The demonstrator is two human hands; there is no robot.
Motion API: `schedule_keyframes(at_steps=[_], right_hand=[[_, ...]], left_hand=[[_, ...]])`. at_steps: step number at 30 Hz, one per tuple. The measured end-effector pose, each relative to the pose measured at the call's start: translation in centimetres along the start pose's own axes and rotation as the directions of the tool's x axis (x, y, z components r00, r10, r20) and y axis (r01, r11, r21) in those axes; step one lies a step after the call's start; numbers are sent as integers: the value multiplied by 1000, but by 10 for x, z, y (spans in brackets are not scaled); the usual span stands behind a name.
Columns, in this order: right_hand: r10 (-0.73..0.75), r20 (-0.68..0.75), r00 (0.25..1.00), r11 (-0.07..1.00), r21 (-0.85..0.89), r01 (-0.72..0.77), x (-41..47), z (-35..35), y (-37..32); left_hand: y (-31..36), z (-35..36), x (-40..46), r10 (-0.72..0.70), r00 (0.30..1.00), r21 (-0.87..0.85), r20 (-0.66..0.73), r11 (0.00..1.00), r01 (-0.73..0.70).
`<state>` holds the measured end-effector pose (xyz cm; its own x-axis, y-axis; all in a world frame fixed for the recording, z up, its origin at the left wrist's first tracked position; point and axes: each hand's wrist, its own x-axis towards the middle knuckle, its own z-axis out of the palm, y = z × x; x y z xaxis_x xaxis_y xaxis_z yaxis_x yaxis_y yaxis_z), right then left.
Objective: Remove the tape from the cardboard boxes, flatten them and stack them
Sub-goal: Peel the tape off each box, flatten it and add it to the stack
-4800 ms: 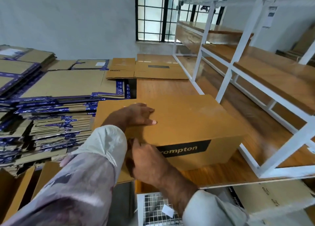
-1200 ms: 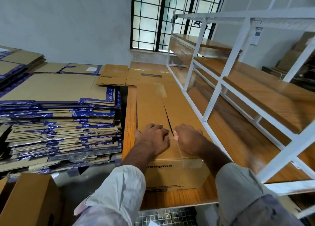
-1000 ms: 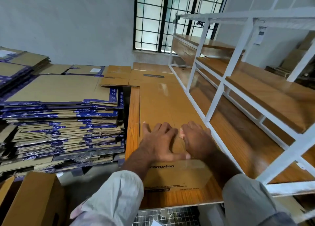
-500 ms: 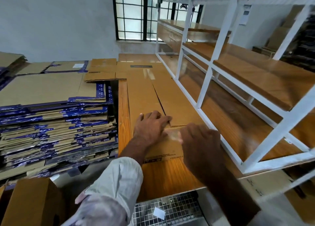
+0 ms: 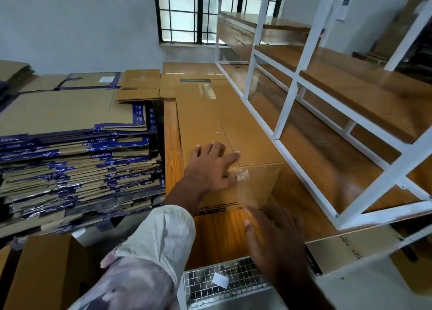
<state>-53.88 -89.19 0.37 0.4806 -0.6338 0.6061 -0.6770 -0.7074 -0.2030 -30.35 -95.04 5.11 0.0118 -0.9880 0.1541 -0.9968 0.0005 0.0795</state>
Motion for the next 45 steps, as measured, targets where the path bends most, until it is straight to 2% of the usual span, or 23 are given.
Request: schedule_keyframes(at_steps=[4, 7, 9, 12, 15, 18, 23, 26, 28, 31, 33, 35, 36, 38, 40, 42, 43, 44, 45], right_hand=[[-111, -179, 977, 965, 215, 149, 21, -15, -6], [-154, -148, 977, 963, 199, 182, 62, -4, 6], [-114, -36, 993, 986, 120, 118, 93, 11, 20], [82, 130, 988, 990, 103, -95, 127, 25, 38], [111, 207, 972, 990, 68, -128, 143, 41, 61], [94, 205, 974, 992, 65, -109, 148, 54, 80], [190, 183, 965, 970, 114, -213, 160, 53, 102], [259, 187, 948, 915, 268, -303, 169, 46, 114], [399, 252, 882, 779, 413, -471, 174, 34, 121], [561, 395, 728, 431, 612, -664, 173, 22, 138], [581, 504, 639, 93, 739, -667, 170, 24, 154], [527, 643, 555, -285, 749, -598, 164, 29, 166], [497, 693, 522, -419, 719, -555, 159, 34, 171], [459, 735, 500, -555, 676, -484, 151, 38, 174], [447, 737, 508, -583, 670, -459, 148, 40, 175], [436, 730, 526, -555, 679, -480, 150, 37, 173], [453, 709, 540, -487, 704, -517, 150, 34, 172], [502, 654, 566, -339, 751, -567, 150, 32, 170], [574, 541, 615, -117, 797, -592, 149, 29, 168]], left_hand=[[7, 12, -1, 0, 993, 143, -117, 990, 17], [15, 16, -6, -3, 987, 171, -159, 985, 30], [20, 17, -8, -25, 986, 161, -165, 986, 52], [23, 14, -7, -52, 989, 122, -140, 990, 69], [20, 13, -6, -52, 991, 107, -120, 992, 65], [17, 19, -7, -48, 989, 120, -143, 991, 65], [30, 38, -21, -26, 953, 157, -301, 985, 77], [41, 56, -29, -92, 963, 201, -251, 969, 145], [44, 64, -31, -145, 969, 226, -202, 955, 190], [45, 64, -30, -156, 968, 230, -199, 952, 201], [42, 64, -31, -148, 962, 215, -230, 956, 198], [42, 68, -34, -151, 953, 213, -262, 954, 210], [43, 70, -36, -161, 951, 214, -265, 951, 221], [47, 73, -40, -180, 952, 225, -248, 945, 237], [47, 71, -43, -162, 960, 239, -231, 946, 217], [43, 61, -46, -120, 969, 192, -214, 968, 163], [40, 55, -47, -105, 972, 132, -212, 982, 135], [38, 47, -48, -107, 972, 46, -210, 992, 119], [37, 37, -48, -131, 970, -61, -204, 991, 121]])
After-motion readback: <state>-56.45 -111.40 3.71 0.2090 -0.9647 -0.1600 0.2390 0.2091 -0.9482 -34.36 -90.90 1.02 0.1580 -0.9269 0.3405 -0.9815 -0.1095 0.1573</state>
